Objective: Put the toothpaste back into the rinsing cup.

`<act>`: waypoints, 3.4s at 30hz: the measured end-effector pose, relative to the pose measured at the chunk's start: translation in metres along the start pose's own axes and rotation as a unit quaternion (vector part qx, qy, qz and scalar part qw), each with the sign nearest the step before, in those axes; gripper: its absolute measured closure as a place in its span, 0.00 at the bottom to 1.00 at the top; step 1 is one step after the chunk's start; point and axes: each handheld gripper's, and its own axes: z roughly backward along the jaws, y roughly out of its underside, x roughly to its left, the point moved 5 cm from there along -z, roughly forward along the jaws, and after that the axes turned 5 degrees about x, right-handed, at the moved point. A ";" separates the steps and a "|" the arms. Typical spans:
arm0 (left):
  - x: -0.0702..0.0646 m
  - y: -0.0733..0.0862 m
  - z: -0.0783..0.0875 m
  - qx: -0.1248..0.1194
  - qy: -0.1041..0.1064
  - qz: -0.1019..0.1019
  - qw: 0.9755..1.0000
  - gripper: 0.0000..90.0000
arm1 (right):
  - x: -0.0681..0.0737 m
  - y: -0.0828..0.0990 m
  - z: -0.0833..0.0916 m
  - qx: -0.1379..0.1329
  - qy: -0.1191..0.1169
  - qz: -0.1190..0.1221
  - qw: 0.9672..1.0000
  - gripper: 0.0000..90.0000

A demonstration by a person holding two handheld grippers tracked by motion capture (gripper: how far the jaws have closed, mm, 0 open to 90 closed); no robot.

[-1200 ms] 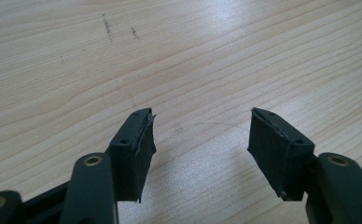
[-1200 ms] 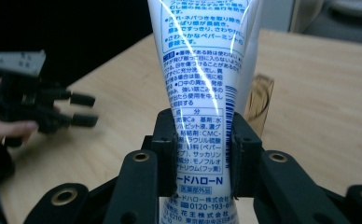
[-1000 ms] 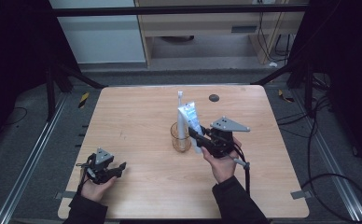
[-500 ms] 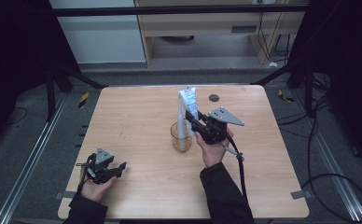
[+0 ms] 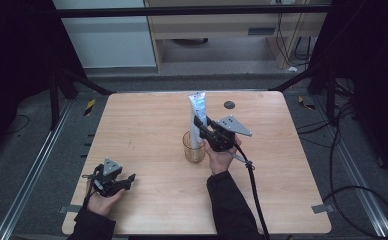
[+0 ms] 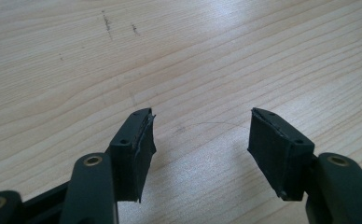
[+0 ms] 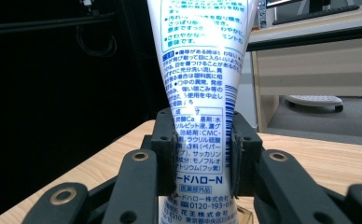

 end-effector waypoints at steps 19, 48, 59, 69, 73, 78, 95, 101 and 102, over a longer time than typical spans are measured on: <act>0.000 0.000 0.000 -0.001 -0.001 0.000 1.000 0.44 | 0.007 0.031 -0.018 0.021 0.001 0.013 1.000 0.76; 0.000 0.000 0.001 0.000 -0.003 0.001 1.000 0.44 | 0.010 0.048 -0.006 0.006 -0.006 0.047 0.999 0.75; 0.001 0.000 0.001 0.000 -0.003 0.001 1.000 0.44 | 0.012 0.055 -0.003 0.005 -0.007 0.073 0.997 0.75; 0.000 0.000 0.001 0.001 -0.003 0.000 1.000 0.44 | 0.014 0.056 0.004 0.011 -0.010 0.074 0.997 0.74; 0.001 0.001 0.001 0.001 -0.003 0.001 1.000 0.44 | 0.014 0.057 0.006 0.011 -0.011 0.083 0.996 0.74; 0.001 0.001 0.001 0.001 -0.003 0.001 1.000 0.44 | 0.016 0.062 0.007 0.021 -0.011 0.091 0.996 0.75; 0.000 0.001 0.001 0.002 -0.003 0.000 1.000 0.44 | 0.018 0.068 0.009 0.093 0.004 0.104 0.990 0.65; 0.000 0.001 0.001 0.001 -0.003 0.001 1.000 0.44 | 0.014 0.063 0.016 0.126 0.007 0.107 0.986 0.59; 0.000 0.001 0.001 0.001 -0.003 0.001 1.000 0.44 | 0.014 0.062 0.017 0.132 0.007 0.108 0.985 0.59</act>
